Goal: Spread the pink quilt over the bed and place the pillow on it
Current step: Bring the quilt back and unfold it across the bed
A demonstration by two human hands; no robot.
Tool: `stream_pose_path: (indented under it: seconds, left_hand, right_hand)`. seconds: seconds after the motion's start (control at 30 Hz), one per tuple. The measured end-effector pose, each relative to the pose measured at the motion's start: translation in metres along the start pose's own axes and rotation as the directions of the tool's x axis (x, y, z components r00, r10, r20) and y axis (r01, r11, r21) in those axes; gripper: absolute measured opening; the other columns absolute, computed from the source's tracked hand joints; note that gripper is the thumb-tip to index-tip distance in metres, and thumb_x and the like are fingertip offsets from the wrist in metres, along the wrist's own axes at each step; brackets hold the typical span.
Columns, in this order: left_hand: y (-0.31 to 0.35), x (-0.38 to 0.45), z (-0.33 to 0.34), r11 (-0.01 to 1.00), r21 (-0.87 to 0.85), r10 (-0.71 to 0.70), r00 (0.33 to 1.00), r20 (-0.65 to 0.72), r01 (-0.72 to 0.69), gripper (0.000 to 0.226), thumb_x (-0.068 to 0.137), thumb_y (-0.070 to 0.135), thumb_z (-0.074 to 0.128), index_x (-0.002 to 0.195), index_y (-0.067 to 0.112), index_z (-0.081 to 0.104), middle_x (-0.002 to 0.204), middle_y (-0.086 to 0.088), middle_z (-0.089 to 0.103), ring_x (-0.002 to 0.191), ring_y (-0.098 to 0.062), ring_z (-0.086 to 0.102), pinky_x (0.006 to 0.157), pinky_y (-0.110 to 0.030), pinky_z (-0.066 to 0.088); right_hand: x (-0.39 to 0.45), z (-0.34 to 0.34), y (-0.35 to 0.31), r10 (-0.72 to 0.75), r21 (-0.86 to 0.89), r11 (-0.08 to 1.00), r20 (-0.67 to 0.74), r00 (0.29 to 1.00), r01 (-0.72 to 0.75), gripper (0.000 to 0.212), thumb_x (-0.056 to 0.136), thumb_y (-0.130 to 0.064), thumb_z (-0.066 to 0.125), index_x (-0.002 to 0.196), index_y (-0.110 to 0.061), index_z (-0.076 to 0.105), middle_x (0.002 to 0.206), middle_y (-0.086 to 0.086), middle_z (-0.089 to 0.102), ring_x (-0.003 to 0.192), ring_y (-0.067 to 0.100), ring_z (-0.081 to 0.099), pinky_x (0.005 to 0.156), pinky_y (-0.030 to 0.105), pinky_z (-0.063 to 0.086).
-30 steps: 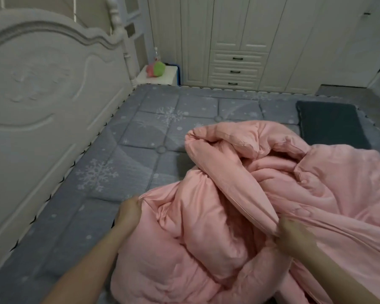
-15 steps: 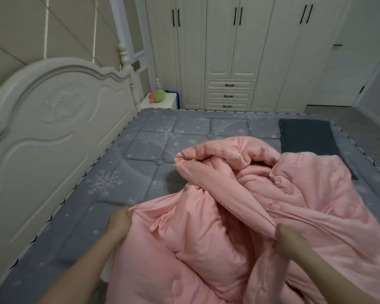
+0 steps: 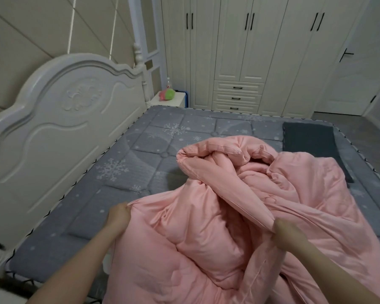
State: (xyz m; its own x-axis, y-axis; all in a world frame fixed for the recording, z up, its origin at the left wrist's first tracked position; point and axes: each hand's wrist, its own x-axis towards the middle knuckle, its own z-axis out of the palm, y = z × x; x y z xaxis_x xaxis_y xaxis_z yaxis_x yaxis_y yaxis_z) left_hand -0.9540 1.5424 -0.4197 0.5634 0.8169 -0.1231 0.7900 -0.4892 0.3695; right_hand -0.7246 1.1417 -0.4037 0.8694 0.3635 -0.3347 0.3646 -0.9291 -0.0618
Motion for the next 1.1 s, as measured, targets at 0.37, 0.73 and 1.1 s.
stream_pose_path:
  seconds: [0.37,0.73,1.1]
  left_hand:
    - [-0.01,0.019,0.017,0.999,-0.038,-0.031,0.999,-0.036,0.029,0.027,0.095,0.008,0.04,0.098,-0.009,0.061,0.108,-0.032,0.061,0.103,-0.044,0.056,0.085,-0.041,0.043]
    - [-0.035,0.105,0.029,0.992,-0.005,-0.122,0.992,0.007,0.122,0.03,0.095,0.009,0.04,0.104,-0.008,0.063,0.11,-0.032,0.061,0.104,-0.044,0.057,0.086,-0.043,0.045]
    - [-0.06,0.162,0.071,0.972,-0.016,-0.213,0.91,0.355,0.233,0.028,0.086,0.033,0.055,0.093,0.01,0.071,0.108,-0.017,0.067,0.098,-0.03,0.063,0.082,-0.03,0.048]
  right_hand:
    - [0.015,0.007,0.008,0.024,0.003,1.0,0.045,0.999,-0.024,0.034,0.083,-0.022,0.046,0.116,-0.011,0.05,0.107,0.007,0.064,0.092,0.024,0.067,0.07,0.03,0.051]
    - [0.069,0.022,-0.045,0.009,-0.092,0.996,0.187,0.982,0.008,0.061,0.077,-0.056,0.059,0.115,-0.009,0.056,0.117,0.009,0.063,0.106,0.024,0.061,0.076,0.027,0.045]
    - [0.129,0.037,-0.127,-0.087,-0.085,0.989,0.333,0.939,0.121,0.069,0.082,-0.066,0.044,0.129,-0.016,0.046,0.133,0.005,0.053,0.12,0.023,0.051,0.093,0.029,0.04]
